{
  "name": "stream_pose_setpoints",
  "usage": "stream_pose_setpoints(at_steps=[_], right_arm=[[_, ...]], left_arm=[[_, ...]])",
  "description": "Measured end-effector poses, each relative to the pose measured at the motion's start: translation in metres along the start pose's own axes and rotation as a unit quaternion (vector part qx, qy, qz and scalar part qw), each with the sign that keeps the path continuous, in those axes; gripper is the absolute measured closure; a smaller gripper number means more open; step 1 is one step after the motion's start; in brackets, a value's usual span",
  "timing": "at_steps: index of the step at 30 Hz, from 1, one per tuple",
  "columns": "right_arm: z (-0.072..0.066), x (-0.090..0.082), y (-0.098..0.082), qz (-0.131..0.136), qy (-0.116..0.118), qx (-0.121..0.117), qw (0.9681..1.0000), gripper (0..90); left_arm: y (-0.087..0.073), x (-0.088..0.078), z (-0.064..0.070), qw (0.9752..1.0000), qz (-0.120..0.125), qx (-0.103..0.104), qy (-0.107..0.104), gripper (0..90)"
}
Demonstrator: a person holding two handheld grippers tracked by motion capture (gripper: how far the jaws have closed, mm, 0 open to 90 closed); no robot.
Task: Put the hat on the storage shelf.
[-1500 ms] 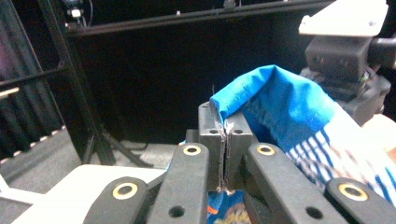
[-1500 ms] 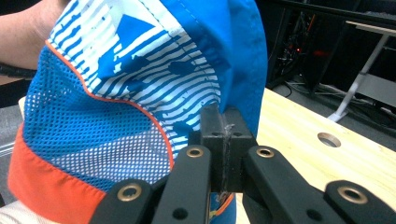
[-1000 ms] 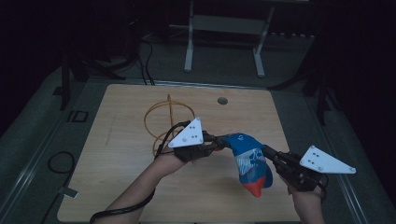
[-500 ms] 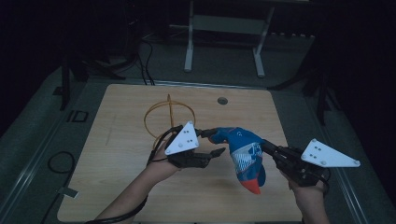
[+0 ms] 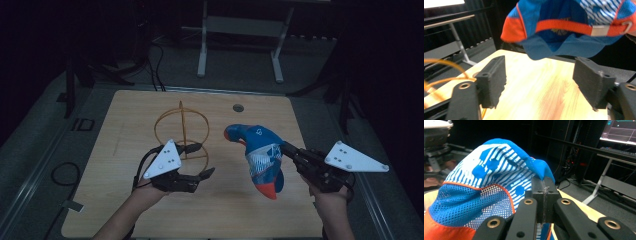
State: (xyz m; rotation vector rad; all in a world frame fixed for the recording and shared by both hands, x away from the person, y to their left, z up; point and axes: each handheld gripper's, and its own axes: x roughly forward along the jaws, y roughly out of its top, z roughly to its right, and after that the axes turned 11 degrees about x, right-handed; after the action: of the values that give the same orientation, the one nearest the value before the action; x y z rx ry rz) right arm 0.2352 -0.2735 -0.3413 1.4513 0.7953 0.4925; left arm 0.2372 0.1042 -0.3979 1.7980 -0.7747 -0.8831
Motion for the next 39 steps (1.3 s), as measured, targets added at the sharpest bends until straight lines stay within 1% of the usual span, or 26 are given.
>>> stream_pose_setpoints(at_steps=[2,5,6,8,9,11,12,14,16,17,18,19,20,21,22,23,25,26,27,28,32,33,34,36,37,39], right_arm=[[0.002,0.003,0.002,0.004,-0.001,0.003,1.0000,90.0],[0.003,0.009,0.006,0.004,-0.001,0.004,1.0000,90.0],[0.003,0.009,0.006,0.004,-0.001,0.004,1.0000,90.0],[0.004,0.013,0.009,0.003,-0.003,0.001,1.0000,90.0],[0.004,0.015,0.010,0.003,-0.002,0.002,1.0000,90.0],[0.005,0.018,0.013,0.003,-0.004,0.001,1.0000,90.0],[0.005,0.021,0.015,0.003,-0.004,0.002,1.0000,90.0],[0.006,0.025,0.018,0.005,-0.004,0.002,1.0000,90.0],[0.007,0.034,0.024,0.005,-0.004,0.002,1.0000,90.0],[0.007,0.037,0.027,0.006,-0.004,0.002,1.0000,90.0],[0.006,0.040,0.029,0.005,-0.005,0.000,1.0000,90.0],[0.006,0.043,0.031,0.006,-0.005,0.000,1.0000,90.0],[0.006,0.043,0.031,0.006,-0.005,0.000,1.0000,90.0],[0.006,0.052,0.035,0.006,-0.004,-0.001,1.0000,90.0],[0.006,0.052,0.035,0.006,-0.004,-0.001,1.0000,90.0],[0.007,0.061,0.039,0.003,-0.003,0.001,1.0000,90.0],[0.007,0.064,0.040,0.002,-0.003,0.001,1.0000,90.0],[0.007,0.068,0.041,0.001,-0.002,0.002,1.0000,90.0],[0.007,0.079,0.044,-0.003,0.000,0.004,1.0000,90.0],[0.007,0.082,0.045,-0.004,0.002,0.005,1.0000,90.0],[0.007,0.095,0.050,-0.005,0.005,0.010,0.9999,90.0],[0.005,0.104,0.054,-0.006,0.006,0.011,0.9999,90.0],[0.005,0.108,0.055,-0.007,0.007,0.011,0.9999,90.0],[0.002,0.117,0.060,-0.008,0.008,0.010,0.9999,90.0],[0.002,0.117,0.060,-0.008,0.008,0.010,0.9999,90.0],[-0.002,0.128,0.064,-0.009,0.010,0.008,0.9999,90.0]], left_arm=[[-0.004,-0.005,-0.001,1.0000,0.001,-0.004,0.007,20.3],[-0.015,-0.018,0.000,0.9997,0.008,-0.014,0.018,17.0],[-0.015,-0.018,0.000,0.9997,0.008,-0.014,0.018,16.5],[-0.023,-0.025,0.001,0.9996,0.006,-0.014,0.026,16.2],[-0.026,-0.028,0.002,0.9995,0.008,-0.018,0.023,15.4],[-0.034,-0.033,0.003,0.9993,0.007,-0.025,0.028,15.3],[-0.039,-0.036,0.005,0.9992,0.007,-0.028,0.027,15.2],[-0.046,-0.040,0.007,0.9990,0.004,-0.028,0.035,14.7],[-0.056,-0.046,0.011,0.9985,0.005,-0.037,0.041,13.2],[-0.056,-0.046,0.011,0.9985,0.005,-0.037,0.041,12.2],[-0.063,-0.049,0.013,0.9982,0.000,-0.038,0.046,12.1],[-0.063,-0.049,0.013,0.9982,0.000,-0.038,0.046,11.3],[-0.067,-0.051,0.015,0.9980,-0.002,-0.037,0.052,11.3],[-0.072,-0.053,0.016,0.9976,-0.004,-0.042,0.055,9.8],[-0.076,-0.054,0.016,0.9973,-0.006,-0.047,0.057,9.8],[-0.081,-0.056,0.018,0.9966,-0.008,-0.051,0.064,7.0],[-0.090,-0.058,0.019,0.9957,-0.014,-0.056,0.073,5.2],[-0.094,-0.059,0.019,0.9949,-0.018,-0.060,0.079,2.4],[-0.100,-0.061,0.020,0.9942,-0.024,-0.059,0.086,2.4],[-0.104,-0.062,0.021,0.9939,-0.025,-0.060,0.089,2.4],[-0.122,-0.065,0.024,0.9907,-0.034,-0.073,0.109,2.3],[-0.127,-0.066,0.026,0.9897,-0.039,-0.075,0.115,2.4],[-0.130,-0.066,0.026,0.9894,-0.039,-0.077,0.117,2.4],[-0.137,-0.068,0.028,0.9874,-0.040,-0.085,0.127,2.4],[-0.140,-0.069,0.028,0.9870,-0.040,-0.088,0.129,2.4],[-0.147,-0.071,0.029,0.9849,-0.036,-0.099,0.137,2.4]])
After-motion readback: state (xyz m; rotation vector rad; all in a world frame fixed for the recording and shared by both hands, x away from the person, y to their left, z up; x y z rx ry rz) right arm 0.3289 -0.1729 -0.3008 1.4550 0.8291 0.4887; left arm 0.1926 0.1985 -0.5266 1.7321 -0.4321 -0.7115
